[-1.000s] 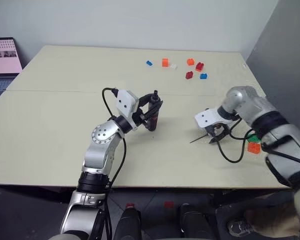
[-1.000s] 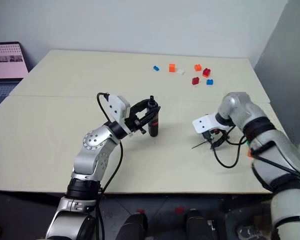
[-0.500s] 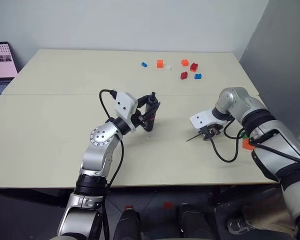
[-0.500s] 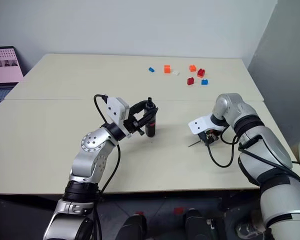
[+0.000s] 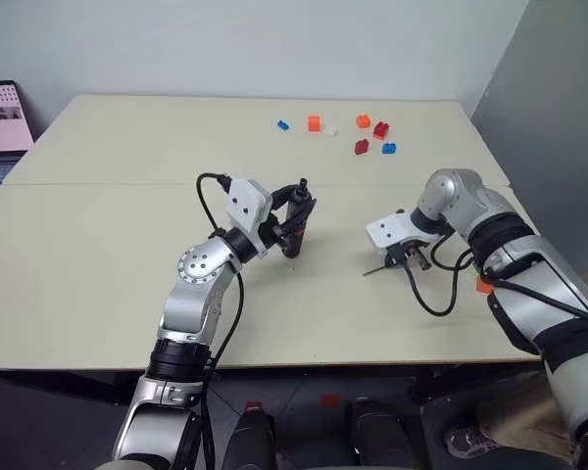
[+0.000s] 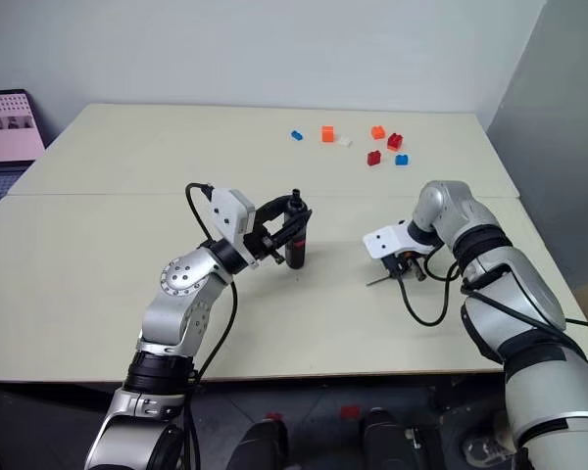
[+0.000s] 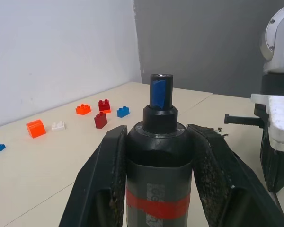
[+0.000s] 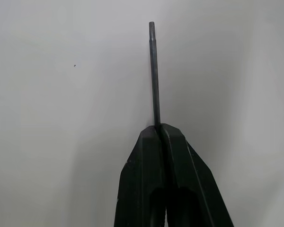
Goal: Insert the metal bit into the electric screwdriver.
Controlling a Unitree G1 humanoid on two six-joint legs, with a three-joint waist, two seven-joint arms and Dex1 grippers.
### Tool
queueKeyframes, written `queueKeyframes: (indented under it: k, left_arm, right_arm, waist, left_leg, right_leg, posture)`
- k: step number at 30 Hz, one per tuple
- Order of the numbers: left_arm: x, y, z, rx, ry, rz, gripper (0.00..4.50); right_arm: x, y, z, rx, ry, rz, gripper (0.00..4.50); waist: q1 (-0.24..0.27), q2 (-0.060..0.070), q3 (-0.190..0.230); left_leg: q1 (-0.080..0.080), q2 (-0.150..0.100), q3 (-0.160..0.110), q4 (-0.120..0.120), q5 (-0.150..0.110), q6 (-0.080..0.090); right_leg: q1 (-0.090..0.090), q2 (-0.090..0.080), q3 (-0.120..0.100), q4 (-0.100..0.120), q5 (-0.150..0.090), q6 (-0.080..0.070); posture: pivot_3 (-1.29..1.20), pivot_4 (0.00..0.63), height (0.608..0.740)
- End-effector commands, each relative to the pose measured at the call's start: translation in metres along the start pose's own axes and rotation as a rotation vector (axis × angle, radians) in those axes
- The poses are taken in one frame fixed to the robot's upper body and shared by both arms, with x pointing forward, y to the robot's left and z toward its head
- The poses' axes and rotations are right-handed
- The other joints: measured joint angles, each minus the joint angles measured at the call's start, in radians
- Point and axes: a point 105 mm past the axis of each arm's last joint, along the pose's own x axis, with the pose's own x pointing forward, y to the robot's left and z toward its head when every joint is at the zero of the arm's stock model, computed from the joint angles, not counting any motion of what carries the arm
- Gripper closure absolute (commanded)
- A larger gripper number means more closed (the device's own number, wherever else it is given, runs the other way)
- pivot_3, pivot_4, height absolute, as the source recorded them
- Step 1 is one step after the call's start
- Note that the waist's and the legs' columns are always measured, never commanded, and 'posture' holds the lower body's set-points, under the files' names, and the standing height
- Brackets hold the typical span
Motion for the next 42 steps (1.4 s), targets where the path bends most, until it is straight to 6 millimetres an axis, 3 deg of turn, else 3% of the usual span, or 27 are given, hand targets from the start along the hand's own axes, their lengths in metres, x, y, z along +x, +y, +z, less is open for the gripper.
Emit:
queueKeyframes:
  k: [1,7,12,16,21,30,42]
  left_arm:
    - [0.003,0.002,0.005,-0.002,-0.022,0.024,2.89]
    - [0.006,0.011,0.019,-0.018,-0.081,0.138,2.89]
    - [0.008,0.009,0.026,-0.026,-0.103,0.170,2.89]
    - [0.011,0.006,0.029,-0.021,-0.103,0.179,2.89]
    - [0.017,0.002,0.039,-0.022,-0.123,0.172,2.89]
    - [0.022,-0.003,0.040,-0.012,-0.129,0.182,2.89]
    - [0.024,-0.002,0.034,-0.007,-0.114,0.197,2.89]
  right_arm:
    - [-0.035,-0.013,0.021,-0.014,-0.175,-0.143,4.50]
    - [-0.086,-0.008,0.048,0.085,-0.521,-0.431,4.50]
    - [-0.103,0.005,0.057,0.267,-0.737,-0.609,4.50]
    - [-0.131,0.002,0.063,0.473,-1.030,-0.810,4.50]
    - [-0.153,-0.001,0.074,0.599,-1.250,-0.903,4.50]
    - [-0.156,-0.008,0.097,0.633,-1.366,-0.879,4.50]
    - [-0.153,-0.011,0.113,0.625,-1.404,-0.837,4.50]
  waist:
    - [0.001,0.000,0.000]
    - [0.012,0.001,0.001]
    - [0.019,0.001,0.001]
    - [0.017,0.001,0.001]
    - [0.019,0.002,0.001]
    - [0.018,0.002,0.001]
    - [0.014,0.002,0.001]
  left_leg:
    - [0.000,0.000,0.000,0.000,0.000,0.000]
    - [-0.001,0.000,0.000,-0.001,0.000,0.000]
    - [-0.006,-0.001,-0.002,-0.001,0.000,0.000]
    - [-0.006,-0.001,-0.002,-0.001,0.000,0.000]
    - [-0.007,-0.001,-0.002,0.000,0.000,0.000]
    - [-0.007,-0.001,-0.002,0.000,0.000,0.000]
    - [-0.008,-0.001,-0.002,0.000,0.000,0.000]
  right_leg:
    - [0.000,0.000,0.000,0.000,0.000,0.000]
    - [-0.001,0.000,0.000,0.000,0.000,0.002]
    - [-0.002,0.000,-0.001,-0.002,0.000,0.004]
    - [-0.003,0.000,-0.001,-0.001,0.000,0.004]
    - [-0.003,0.000,-0.001,-0.001,-0.001,0.001]
    - [-0.004,0.000,-0.001,-0.002,-0.001,0.001]
    - [-0.004,0.000,-0.001,-0.002,-0.002,0.000]
  posture:
    - [0.00,0.150,0.740]
    - [0.00,0.150,0.740]
    - [0.00,0.150,0.740]
    - [0.00,0.150,0.740]
    - [0.00,0.150,0.740]
    - [0.00,0.150,0.740]
    - [0.00,0.150,0.740]
